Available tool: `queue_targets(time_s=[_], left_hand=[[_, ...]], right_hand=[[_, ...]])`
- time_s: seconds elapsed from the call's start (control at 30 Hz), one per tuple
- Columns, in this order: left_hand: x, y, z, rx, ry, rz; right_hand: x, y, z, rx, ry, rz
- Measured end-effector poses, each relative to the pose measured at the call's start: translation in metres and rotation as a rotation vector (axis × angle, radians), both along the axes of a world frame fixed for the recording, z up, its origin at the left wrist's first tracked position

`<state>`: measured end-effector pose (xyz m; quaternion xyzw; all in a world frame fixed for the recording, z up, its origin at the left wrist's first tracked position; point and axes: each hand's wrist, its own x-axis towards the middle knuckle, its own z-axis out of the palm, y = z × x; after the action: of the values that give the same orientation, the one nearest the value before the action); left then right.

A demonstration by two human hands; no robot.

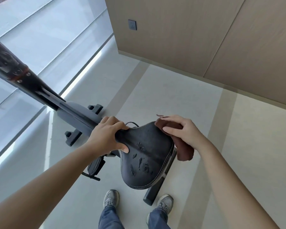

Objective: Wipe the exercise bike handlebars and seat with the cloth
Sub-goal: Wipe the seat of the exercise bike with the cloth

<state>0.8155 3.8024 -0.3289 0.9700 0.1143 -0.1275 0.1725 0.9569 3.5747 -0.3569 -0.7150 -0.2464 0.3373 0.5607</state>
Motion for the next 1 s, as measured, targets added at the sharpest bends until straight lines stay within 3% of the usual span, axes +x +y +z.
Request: queue_targets(time_s=[0.07,0.13,0.2,0.3,0.4,0.5,0.63,0.73,0.9,1.0], left_hand=[[0.0,0.0,0.0,0.002,0.004,-0.003],[-0.001,0.0,-0.001,0.0,-0.003,0.001],[-0.001,0.001,-0.003,-0.011,-0.023,0.011],[0.001,0.002,-0.004,-0.017,-0.052,0.013],[0.002,0.004,-0.005,-0.023,-0.071,-0.001],[0.002,0.006,-0.007,-0.031,-0.092,-0.021],[0.0,0.008,-0.013,-0.047,-0.121,-0.027],[-0.001,0.01,-0.018,-0.067,-0.149,-0.022],[0.0,0.014,-0.021,-0.063,-0.167,-0.066],[-0.001,0.015,-0.023,-0.063,-0.172,-0.098]], right_hand=[[0.02,0.02,0.014,-0.154,0.008,0.202],[0.021,0.032,0.014,-0.203,0.01,0.239],[0.011,0.024,0.007,-0.116,-0.01,0.088],[-0.03,-0.003,-0.014,0.083,0.085,-0.314],[-0.08,-0.005,-0.027,0.115,0.075,-0.651],[-0.073,0.005,-0.017,-0.026,-0.069,-0.667],[-0.052,0.014,0.0,-0.113,-0.016,-0.627],[-0.096,0.019,-0.002,-0.115,-0.109,-0.838],[-0.203,0.069,-0.013,-0.255,-0.465,-1.265],[-0.207,0.08,-0.01,-0.301,-0.502,-1.334]])
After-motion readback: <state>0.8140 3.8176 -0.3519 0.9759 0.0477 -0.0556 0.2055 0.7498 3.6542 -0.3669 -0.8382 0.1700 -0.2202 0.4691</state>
